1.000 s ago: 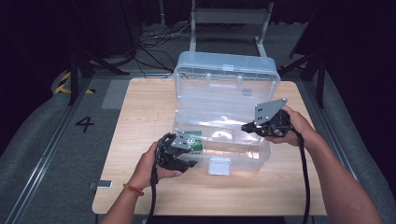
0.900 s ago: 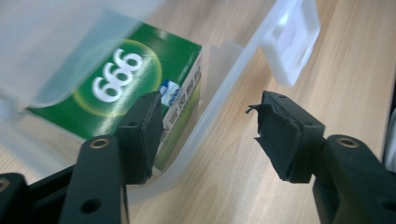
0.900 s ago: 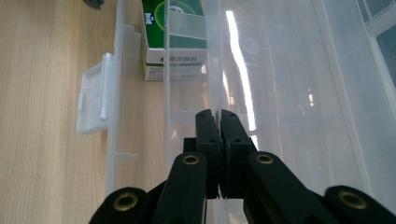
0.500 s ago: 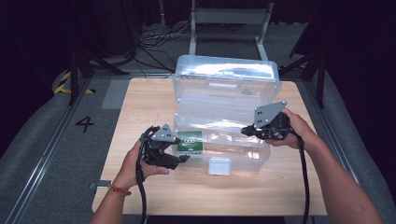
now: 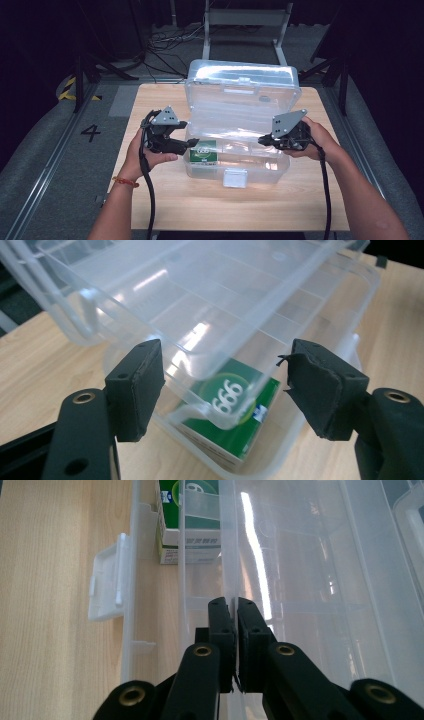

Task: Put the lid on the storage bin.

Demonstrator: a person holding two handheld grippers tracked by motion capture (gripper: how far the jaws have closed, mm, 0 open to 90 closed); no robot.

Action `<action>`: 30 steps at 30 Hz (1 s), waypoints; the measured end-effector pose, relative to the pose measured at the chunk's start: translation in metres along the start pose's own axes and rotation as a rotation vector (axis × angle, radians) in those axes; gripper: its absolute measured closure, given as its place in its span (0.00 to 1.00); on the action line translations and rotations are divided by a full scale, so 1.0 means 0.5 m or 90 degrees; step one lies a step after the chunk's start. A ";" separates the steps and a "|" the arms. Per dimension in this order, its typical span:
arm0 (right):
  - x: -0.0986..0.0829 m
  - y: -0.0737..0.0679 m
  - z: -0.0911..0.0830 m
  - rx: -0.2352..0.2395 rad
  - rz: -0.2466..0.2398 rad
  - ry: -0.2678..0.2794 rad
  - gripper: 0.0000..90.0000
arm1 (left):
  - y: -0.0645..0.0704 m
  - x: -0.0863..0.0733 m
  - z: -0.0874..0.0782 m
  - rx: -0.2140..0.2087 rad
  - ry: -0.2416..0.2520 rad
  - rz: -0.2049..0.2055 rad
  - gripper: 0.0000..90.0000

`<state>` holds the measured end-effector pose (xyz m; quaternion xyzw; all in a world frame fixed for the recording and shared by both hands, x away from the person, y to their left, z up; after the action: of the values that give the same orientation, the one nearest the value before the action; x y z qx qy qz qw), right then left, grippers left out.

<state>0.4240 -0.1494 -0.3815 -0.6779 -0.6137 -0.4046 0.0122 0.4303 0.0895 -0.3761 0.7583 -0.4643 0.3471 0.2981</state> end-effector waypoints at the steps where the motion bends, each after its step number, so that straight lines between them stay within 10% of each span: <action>1: 0.000 0.000 0.000 0.000 0.001 0.000 0.97 | -0.006 0.004 -0.001 0.004 0.008 -0.002 0.35; 12: -0.002 0.000 -0.001 -0.002 0.010 0.010 0.97 | -0.054 0.052 -0.002 -0.003 0.065 -0.024 0.47; 30: -0.009 -0.013 -0.003 -0.009 0.008 0.017 0.96 | -0.099 0.072 -0.014 0.057 0.058 -0.037 0.82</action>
<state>0.4182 -0.1525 -0.3861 -0.6766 -0.6059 -0.4179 0.0179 0.4856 0.0965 -0.3493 0.7676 -0.4122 0.3928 0.2943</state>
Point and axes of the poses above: each handheld gripper's, and its own axes: z roughly forward along the jaws, x roughly out of its top, y roughly to its right, the point moved 10 cm from there along z, roughly forward along the jaws, and after that the axes turned 13 degrees about -x, right-handed, at the moved point
